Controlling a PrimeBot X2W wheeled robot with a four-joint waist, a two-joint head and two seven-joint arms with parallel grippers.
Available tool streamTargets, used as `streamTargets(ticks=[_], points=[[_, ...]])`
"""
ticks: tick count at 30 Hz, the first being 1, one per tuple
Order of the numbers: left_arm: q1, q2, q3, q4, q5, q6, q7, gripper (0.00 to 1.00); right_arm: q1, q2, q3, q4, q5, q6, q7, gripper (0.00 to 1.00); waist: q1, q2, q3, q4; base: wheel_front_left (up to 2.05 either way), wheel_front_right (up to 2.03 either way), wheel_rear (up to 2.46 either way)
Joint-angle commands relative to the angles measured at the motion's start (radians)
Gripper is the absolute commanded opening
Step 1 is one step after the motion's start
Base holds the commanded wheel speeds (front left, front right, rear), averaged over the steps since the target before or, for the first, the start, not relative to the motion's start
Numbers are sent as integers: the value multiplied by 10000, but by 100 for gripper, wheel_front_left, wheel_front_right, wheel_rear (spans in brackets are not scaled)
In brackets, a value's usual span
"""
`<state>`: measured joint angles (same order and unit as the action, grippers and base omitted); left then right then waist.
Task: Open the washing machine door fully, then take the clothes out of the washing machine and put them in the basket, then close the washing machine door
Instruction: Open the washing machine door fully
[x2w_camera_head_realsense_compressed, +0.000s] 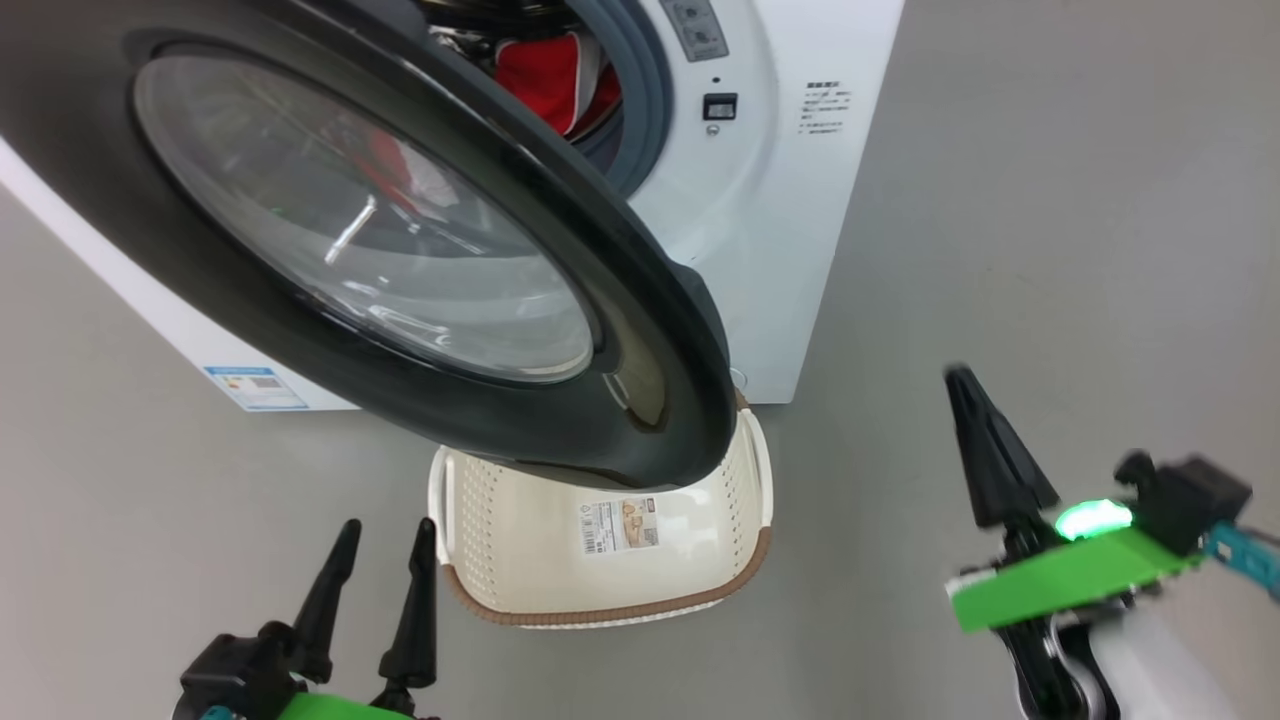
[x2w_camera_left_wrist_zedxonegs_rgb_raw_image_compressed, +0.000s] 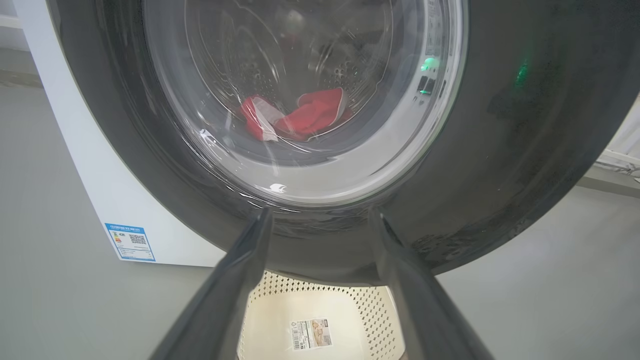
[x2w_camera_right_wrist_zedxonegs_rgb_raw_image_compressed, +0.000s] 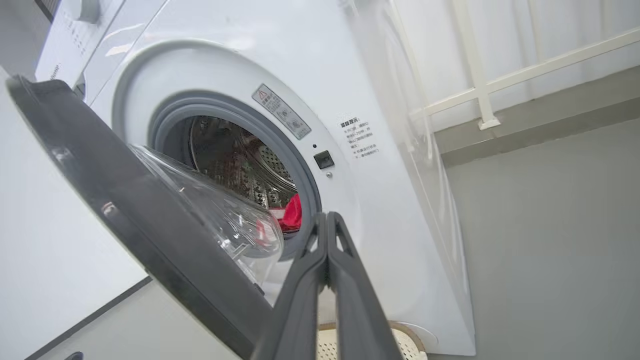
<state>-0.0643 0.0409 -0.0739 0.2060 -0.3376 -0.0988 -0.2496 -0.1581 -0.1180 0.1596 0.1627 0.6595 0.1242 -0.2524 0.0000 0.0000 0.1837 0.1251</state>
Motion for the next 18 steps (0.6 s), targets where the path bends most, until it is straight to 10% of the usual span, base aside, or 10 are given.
streamTargets(ticks=[1,18], points=[[-78,93,204,-272,-112,-2,-122,100,-627,-256,722,-372,721,65,-93,0,0,0,-8,114,0,0,0],[-117,93,-187,-337,-325,39,-122,100,-3436,-2182,4201,-580,7671,65,518,0,0,0,279,875,0,0,0]])
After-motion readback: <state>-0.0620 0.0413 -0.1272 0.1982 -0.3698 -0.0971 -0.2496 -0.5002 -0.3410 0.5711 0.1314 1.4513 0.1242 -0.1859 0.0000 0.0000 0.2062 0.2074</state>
